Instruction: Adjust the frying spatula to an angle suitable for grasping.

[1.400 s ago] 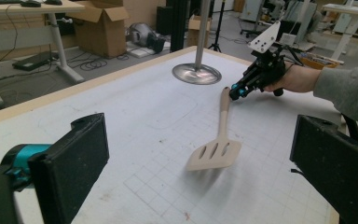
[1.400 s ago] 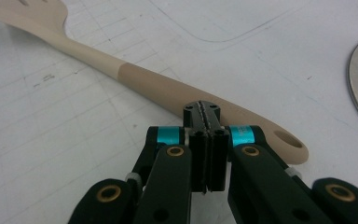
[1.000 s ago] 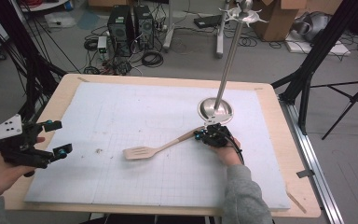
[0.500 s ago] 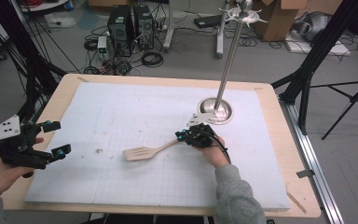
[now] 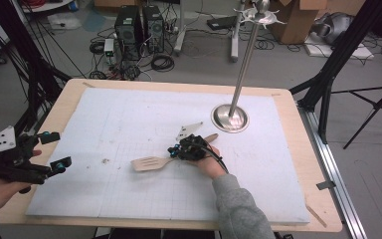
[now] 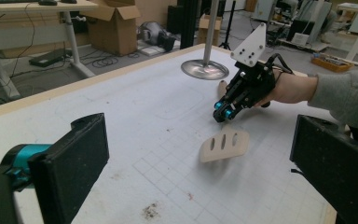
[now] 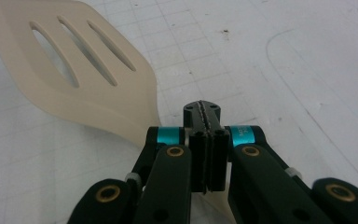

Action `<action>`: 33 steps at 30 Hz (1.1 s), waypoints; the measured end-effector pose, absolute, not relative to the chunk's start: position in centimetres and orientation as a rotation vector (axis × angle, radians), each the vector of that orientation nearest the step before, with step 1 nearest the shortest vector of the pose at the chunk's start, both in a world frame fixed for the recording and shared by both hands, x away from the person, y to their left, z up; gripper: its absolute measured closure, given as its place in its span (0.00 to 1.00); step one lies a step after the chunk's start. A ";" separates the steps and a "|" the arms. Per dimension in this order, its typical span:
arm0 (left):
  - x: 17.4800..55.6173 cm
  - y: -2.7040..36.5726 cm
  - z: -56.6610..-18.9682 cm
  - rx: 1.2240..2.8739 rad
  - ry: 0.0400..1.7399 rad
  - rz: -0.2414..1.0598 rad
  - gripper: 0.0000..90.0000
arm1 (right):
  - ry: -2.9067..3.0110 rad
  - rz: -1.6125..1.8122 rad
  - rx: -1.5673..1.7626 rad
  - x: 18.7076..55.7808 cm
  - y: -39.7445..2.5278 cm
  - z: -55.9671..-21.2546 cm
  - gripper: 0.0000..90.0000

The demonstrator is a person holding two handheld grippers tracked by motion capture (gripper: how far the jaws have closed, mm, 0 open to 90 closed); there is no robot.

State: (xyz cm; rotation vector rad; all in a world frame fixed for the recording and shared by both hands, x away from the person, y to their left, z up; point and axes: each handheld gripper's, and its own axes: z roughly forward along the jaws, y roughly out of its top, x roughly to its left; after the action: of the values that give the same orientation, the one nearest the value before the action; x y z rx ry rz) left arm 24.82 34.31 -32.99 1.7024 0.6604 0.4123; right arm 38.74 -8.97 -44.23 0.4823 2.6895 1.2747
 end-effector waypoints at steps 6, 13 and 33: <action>24.5 34.6 -33.1 1.708 0.669 0.420 0.05 | 2.704 1.270 0.474 38.9 -8.2 -44.4 1.00; 24.3 34.9 -33.2 1.705 0.683 0.424 0.05 | 2.725 1.227 0.438 38.8 -7.8 -44.5 1.00; 25.1 34.3 -33.5 1.720 0.670 0.394 0.05 | 2.790 1.232 0.431 37.4 -9.3 -44.4 1.00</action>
State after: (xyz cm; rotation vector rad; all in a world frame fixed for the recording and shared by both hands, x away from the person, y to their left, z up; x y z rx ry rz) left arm 25.08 34.29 -33.48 1.7205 0.6698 0.3942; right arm 37.43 -9.35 -44.35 0.4308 2.7902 1.2316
